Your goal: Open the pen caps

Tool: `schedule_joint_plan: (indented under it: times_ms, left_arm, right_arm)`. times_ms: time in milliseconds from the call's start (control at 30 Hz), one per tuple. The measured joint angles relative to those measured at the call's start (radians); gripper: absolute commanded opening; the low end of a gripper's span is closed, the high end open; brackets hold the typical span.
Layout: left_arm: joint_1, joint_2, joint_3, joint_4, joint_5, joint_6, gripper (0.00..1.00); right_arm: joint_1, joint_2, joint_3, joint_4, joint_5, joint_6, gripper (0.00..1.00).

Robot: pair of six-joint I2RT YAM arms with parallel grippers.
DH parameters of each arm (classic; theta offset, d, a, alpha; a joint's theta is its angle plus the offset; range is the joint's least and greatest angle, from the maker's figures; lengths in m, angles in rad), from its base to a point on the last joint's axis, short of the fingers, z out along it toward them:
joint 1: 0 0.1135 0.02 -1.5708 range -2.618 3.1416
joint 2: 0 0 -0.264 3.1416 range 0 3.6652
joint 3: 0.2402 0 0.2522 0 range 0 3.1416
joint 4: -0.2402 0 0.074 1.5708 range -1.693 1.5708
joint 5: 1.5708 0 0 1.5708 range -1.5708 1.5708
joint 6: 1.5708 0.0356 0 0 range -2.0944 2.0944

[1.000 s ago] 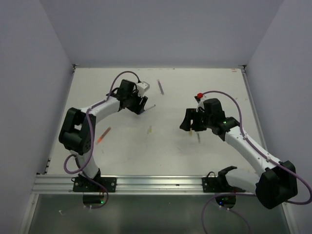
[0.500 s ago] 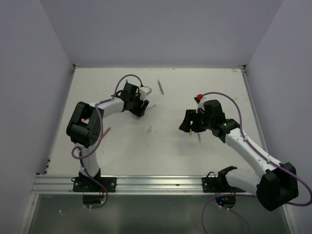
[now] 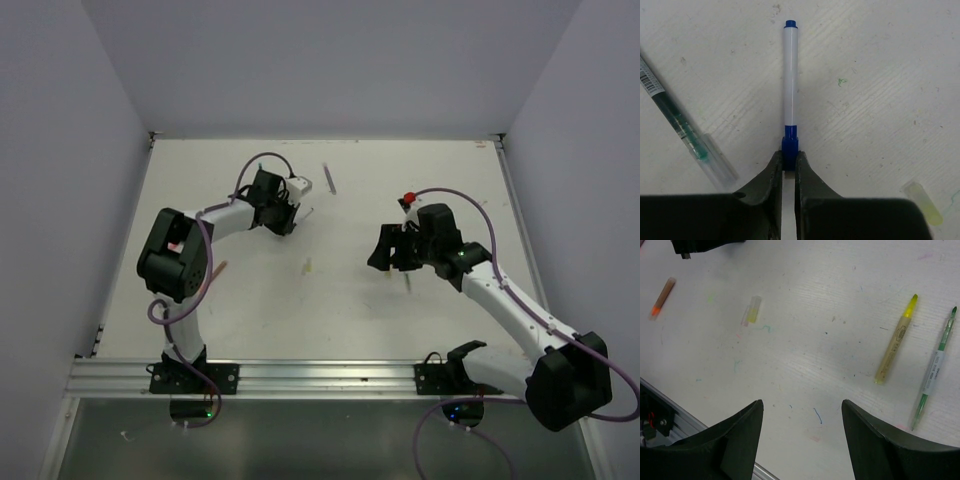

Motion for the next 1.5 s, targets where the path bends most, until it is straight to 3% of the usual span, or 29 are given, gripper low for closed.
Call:
schedule_joint_plan:
  times_ms: [67,400,567,767,933,1100,1500]
  left_arm:
    - [0.0,-0.011,-0.004,-0.022,0.015,-0.018,0.0]
    - [-0.022,-0.211,-0.091,-0.028,0.13,-0.263,0.0]
    - [-0.138,-0.256,-0.048,-0.033,0.125,-0.428,0.0]
    - [-0.271,-0.569,-0.239,0.088,0.192,-0.566,0.0]
    - [-0.258,-0.741,-0.407,0.205,0.204,-0.624,0.0]
    - [-0.258,-0.806,-0.559,0.281,0.214,-0.673,0.0]
    - [-0.258,-0.886,-0.674,0.422,0.256,-0.696,0.0]
  right_arm:
    - [0.0,0.005,0.013,-0.011,0.0,0.001,0.67]
    - [0.05,0.026,0.165,-0.084,-0.003,0.082,0.67]
    - [0.188,0.121,0.245,-0.063,0.0,0.132,0.67]
    - [0.229,0.2,0.224,0.009,0.005,0.227,0.66]
    - [0.231,0.166,0.198,0.085,0.039,0.298,0.62]
    - [0.232,0.139,0.159,0.17,0.053,0.355,0.6]
    - [0.284,0.202,0.154,0.303,0.085,0.446,0.51]
